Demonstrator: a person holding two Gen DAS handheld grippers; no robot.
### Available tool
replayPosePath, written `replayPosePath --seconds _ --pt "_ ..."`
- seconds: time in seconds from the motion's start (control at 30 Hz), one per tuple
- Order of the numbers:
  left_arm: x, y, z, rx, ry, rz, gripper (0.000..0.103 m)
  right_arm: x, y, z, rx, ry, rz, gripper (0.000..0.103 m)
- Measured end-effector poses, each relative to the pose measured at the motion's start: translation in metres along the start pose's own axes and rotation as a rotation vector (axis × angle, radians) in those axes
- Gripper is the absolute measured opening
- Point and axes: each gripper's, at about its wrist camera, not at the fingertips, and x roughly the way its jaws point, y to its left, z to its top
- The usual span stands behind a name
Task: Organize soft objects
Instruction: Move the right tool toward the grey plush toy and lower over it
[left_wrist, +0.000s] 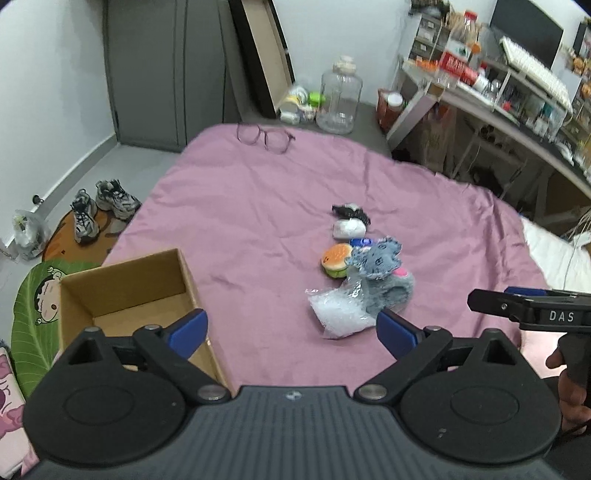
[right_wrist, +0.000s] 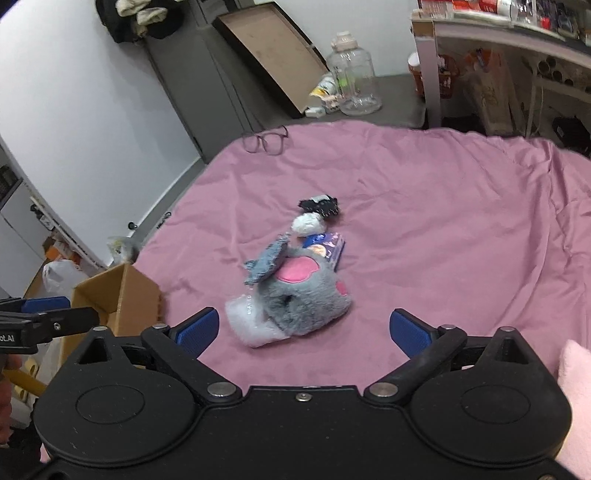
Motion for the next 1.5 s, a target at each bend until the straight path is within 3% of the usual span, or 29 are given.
replayPosePath --seconds 0.3,0.43,0.83,0.97,1.07,1.13,1.3,1.5 --pt "0.05 -0.003 0.009 0.021 0.078 -0.014 0.092 0.048 -0.013 0.0 -0.001 0.098 0.034 0.087" --pt "0.076 -0.002 0.013 0.013 0.124 -0.013 0.084 0.068 -0.013 0.001 -0.007 0.127 0.048 0.084" --pt "0.14 -0.019 0.019 0.044 0.23 -0.106 0.082 0.113 -0.028 0.003 0.021 0.198 0.083 0.08" --pt "0.148 -0.022 0.024 0.049 0.22 -0.105 0.082 0.114 -0.03 0.007 0.012 0.203 0.102 0.079" --pt "0.148 -0.021 0.031 0.035 0.203 -0.146 0.082 0.116 -0.03 0.011 0.005 0.204 0.118 0.077" --pt "0.153 -0.021 0.034 0.024 0.21 -0.158 0.082 0.121 -0.031 0.012 0.004 0.207 0.119 0.072" --pt "0.162 -0.032 0.043 0.028 0.191 -0.221 0.082 0.13 -0.039 0.01 0.029 0.235 0.144 0.048" --pt "0.172 -0.051 0.052 0.057 0.183 -0.27 0.082 0.128 -0.047 0.011 0.043 0.233 0.188 0.035"
